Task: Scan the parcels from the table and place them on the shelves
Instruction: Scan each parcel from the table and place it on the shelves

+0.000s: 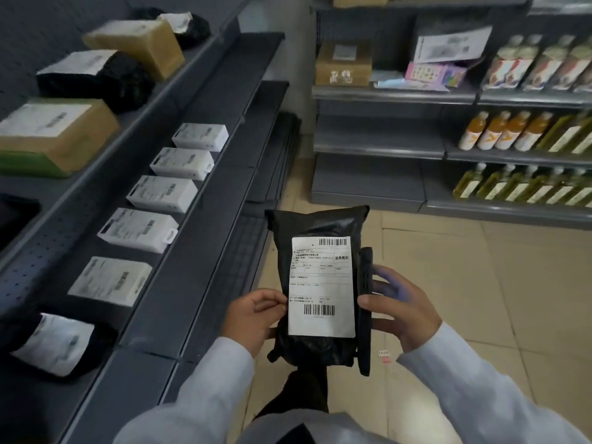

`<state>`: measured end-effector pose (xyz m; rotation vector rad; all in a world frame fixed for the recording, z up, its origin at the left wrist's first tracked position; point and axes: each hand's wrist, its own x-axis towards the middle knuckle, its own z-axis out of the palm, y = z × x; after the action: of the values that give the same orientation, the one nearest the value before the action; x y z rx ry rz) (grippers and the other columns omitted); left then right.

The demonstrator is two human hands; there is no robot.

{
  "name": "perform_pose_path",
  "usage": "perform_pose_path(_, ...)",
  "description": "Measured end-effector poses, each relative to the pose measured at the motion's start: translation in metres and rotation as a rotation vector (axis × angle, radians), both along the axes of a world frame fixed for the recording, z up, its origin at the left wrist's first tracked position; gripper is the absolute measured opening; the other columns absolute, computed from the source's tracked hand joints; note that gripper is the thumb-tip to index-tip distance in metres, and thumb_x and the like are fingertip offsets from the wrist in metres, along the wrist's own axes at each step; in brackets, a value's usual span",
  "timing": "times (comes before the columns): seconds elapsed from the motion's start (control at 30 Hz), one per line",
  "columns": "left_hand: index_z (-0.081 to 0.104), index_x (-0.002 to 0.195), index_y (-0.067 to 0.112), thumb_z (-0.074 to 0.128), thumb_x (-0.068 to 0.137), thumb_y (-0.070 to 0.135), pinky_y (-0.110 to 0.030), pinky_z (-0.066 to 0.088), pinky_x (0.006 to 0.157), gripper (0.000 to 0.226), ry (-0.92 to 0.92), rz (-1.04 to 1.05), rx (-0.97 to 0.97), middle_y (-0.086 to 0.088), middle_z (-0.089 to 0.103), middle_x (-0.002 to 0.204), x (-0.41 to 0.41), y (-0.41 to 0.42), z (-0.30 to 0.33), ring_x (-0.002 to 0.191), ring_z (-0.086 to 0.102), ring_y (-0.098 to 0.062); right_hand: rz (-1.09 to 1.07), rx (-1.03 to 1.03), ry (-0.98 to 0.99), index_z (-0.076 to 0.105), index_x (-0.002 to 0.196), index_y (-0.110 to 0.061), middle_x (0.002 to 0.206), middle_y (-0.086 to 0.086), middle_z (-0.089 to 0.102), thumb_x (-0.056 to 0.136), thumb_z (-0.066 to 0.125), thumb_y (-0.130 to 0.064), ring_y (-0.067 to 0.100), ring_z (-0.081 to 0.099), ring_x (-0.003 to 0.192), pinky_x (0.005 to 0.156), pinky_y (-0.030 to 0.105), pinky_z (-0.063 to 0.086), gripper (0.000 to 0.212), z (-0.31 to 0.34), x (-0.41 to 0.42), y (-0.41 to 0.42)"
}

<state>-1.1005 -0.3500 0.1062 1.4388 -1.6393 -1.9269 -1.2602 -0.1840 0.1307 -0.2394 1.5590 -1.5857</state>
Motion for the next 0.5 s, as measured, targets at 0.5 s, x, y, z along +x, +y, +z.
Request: perform_pose_path(0.5, 0.075, 0.092, 0.019, 0.063, 0.089, -0.007, -0.02, 0.056, 0.064, 0.029, 0.108, 0.013, -0.015, 0.006, 0.078, 0.087, -0.2, -0.22, 0.008, 0.085, 0.073, -0.012, -0.013, 0.066, 0.028, 0.062, 0.128, -0.021, 0.11, 0.007, 0.076, 0.036, 0.084, -0.038, 0.034, 0.068, 0.105, 0.084, 0.052, 0.059, 0.095, 0.02, -0.2, -0.225)
